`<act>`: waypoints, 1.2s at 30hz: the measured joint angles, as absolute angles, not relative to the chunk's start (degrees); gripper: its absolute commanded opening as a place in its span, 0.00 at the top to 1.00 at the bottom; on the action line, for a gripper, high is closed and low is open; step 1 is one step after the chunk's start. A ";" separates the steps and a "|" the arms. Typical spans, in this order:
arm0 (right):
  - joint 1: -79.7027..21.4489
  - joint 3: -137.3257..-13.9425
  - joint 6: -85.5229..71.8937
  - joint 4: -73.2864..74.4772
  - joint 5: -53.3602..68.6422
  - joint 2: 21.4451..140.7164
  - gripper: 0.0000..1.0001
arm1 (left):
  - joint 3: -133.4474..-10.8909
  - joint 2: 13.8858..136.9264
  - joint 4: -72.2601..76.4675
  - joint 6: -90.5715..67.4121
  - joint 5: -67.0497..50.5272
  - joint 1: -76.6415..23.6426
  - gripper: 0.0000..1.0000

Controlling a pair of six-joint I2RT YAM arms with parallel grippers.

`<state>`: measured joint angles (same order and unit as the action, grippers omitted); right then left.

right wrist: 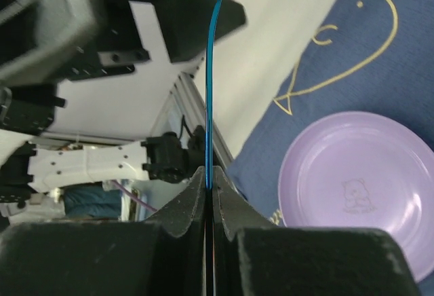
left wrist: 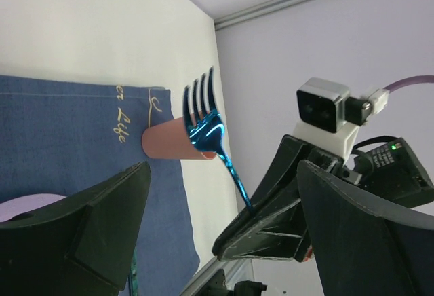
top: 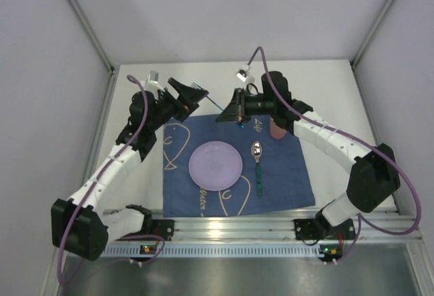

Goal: Set the dinner table for one person

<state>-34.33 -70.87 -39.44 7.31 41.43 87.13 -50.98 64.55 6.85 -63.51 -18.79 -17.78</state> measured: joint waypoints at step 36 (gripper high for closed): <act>-29.58 -77.36 -36.27 15.25 33.89 83.31 0.00 | -64.84 82.46 -21.41 -34.54 -34.70 -9.54 0.94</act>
